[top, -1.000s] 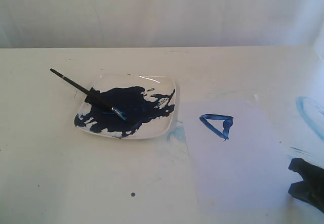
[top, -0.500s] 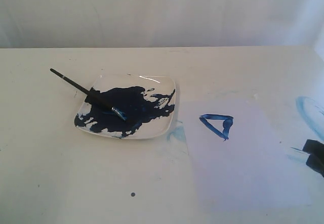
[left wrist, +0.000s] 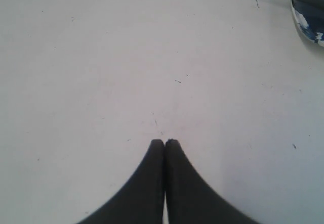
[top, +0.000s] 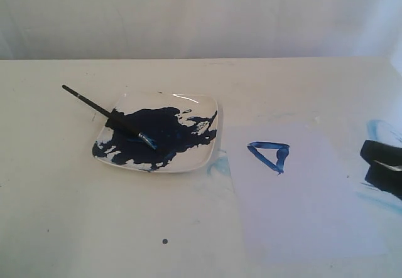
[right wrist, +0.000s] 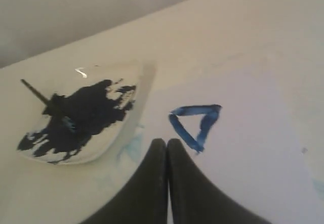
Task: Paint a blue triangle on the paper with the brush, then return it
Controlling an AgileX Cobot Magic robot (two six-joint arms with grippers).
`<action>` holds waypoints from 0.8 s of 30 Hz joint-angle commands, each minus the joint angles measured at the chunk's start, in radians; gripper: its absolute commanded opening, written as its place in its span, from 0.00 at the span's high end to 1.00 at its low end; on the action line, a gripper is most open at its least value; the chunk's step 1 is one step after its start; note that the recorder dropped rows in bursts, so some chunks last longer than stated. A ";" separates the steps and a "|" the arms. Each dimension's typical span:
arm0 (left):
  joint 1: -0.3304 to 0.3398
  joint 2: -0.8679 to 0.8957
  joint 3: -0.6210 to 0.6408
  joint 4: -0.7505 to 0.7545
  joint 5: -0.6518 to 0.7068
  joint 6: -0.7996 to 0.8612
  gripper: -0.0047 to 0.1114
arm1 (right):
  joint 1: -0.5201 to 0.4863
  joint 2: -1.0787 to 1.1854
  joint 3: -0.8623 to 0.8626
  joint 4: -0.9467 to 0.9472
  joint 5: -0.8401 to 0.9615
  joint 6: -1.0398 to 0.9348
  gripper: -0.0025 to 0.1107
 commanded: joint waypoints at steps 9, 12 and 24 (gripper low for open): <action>0.003 -0.005 0.000 0.003 0.001 -0.004 0.96 | 0.043 -0.325 0.004 -0.005 0.032 -0.013 0.98; 0.003 -0.005 0.000 0.003 0.001 -0.004 0.96 | 0.043 -0.374 0.004 -0.008 0.032 -0.013 0.98; 0.003 -0.005 0.000 0.003 0.001 -0.004 0.96 | 0.043 -0.757 0.004 0.028 -0.001 0.119 0.98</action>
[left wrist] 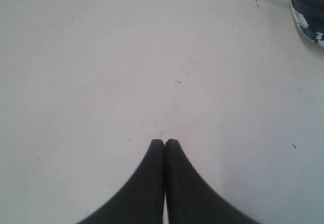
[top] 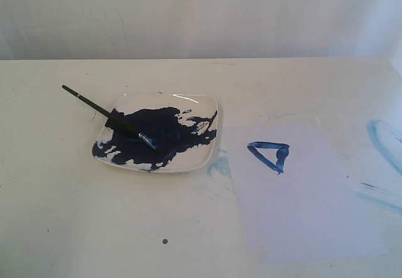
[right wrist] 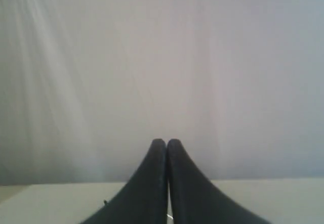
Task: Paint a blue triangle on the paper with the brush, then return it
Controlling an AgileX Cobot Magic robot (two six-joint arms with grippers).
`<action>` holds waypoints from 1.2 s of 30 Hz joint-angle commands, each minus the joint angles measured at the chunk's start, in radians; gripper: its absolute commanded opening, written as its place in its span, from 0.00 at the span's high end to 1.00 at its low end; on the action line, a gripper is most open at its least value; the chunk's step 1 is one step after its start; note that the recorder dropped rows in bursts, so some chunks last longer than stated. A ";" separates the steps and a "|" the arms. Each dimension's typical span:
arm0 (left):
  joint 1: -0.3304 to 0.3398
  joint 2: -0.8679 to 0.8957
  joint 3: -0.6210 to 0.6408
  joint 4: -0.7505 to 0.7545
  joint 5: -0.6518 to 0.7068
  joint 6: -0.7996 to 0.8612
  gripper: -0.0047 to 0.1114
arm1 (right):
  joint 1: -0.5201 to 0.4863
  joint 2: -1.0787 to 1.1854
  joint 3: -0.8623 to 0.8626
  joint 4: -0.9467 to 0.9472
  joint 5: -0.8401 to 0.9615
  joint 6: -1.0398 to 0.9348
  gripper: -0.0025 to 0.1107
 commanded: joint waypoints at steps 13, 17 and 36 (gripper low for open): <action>0.003 -0.005 0.000 0.005 0.001 -0.004 0.96 | 0.008 -0.065 -0.169 0.010 -0.024 0.076 0.98; 0.003 -0.005 0.000 0.005 0.001 -0.004 0.96 | 0.008 -0.065 -0.204 -0.059 -0.061 0.172 0.98; 0.003 -0.005 0.000 0.005 0.001 -0.004 0.96 | 0.008 -0.065 -0.156 -1.919 -0.146 1.885 0.98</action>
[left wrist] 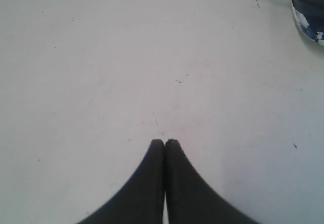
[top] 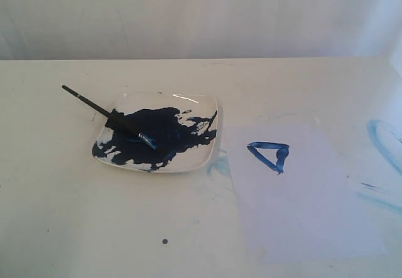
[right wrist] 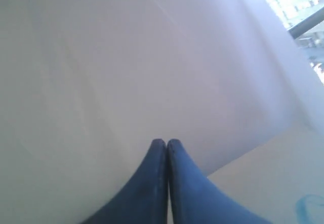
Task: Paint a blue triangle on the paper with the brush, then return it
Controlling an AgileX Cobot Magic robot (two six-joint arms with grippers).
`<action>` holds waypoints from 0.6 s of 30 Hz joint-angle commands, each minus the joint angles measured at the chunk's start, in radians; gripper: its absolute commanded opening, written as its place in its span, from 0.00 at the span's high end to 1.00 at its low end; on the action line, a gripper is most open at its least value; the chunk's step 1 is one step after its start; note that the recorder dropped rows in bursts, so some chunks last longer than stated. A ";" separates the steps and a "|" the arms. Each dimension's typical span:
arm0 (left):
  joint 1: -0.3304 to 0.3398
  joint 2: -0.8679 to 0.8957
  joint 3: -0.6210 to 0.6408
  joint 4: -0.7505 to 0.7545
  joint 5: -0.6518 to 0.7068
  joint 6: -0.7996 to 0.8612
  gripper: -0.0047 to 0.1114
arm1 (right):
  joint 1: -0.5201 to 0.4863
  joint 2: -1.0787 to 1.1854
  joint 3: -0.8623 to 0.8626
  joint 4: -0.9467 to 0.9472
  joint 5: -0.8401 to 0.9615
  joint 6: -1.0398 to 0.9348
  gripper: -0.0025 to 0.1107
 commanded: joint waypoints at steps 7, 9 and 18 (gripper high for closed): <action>0.003 -0.005 0.000 0.002 0.001 -0.004 0.96 | 0.003 -0.005 0.213 0.010 0.054 -0.907 0.98; 0.003 -0.005 0.000 0.002 0.001 -0.004 0.96 | 0.003 -0.005 0.254 0.046 0.054 -0.928 0.98; 0.003 -0.005 0.000 0.002 0.001 -0.004 0.96 | 0.003 -0.005 0.416 0.070 0.061 -0.774 0.98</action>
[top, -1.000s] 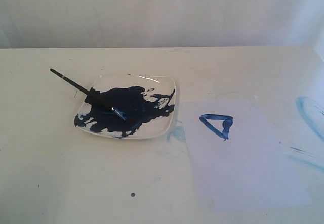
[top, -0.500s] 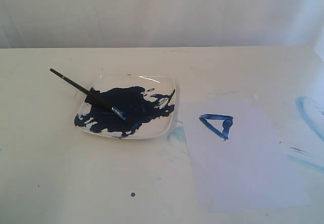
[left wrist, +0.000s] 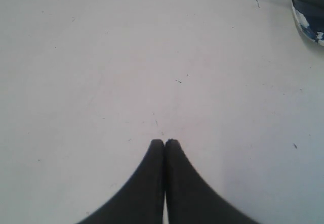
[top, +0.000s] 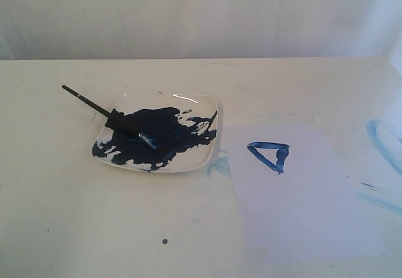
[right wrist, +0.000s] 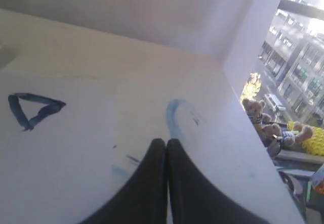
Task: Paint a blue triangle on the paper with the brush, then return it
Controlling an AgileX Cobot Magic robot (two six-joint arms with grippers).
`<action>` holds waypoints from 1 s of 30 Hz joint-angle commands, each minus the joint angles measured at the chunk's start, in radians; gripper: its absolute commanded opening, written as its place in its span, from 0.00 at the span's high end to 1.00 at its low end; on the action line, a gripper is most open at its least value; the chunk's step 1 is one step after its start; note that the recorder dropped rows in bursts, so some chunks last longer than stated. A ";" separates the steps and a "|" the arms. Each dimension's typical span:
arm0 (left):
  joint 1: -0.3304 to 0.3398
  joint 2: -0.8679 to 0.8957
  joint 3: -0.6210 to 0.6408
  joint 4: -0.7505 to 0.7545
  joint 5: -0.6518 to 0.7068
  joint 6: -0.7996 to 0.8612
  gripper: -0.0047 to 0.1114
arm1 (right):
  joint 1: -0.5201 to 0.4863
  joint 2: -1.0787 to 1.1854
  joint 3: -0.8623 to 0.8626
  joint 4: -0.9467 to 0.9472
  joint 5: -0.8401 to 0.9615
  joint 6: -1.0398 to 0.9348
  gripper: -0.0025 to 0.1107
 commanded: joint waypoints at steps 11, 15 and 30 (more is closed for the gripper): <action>0.003 -0.005 0.000 0.002 0.001 -0.004 0.96 | 0.056 -0.005 0.079 0.015 -0.035 0.444 0.98; 0.003 -0.005 0.000 0.004 0.001 -0.004 0.96 | 0.144 -0.005 0.079 0.008 -0.035 0.395 0.98; 0.003 -0.005 0.000 0.004 0.001 -0.004 0.96 | 0.144 -0.005 0.079 0.008 -0.035 0.300 0.98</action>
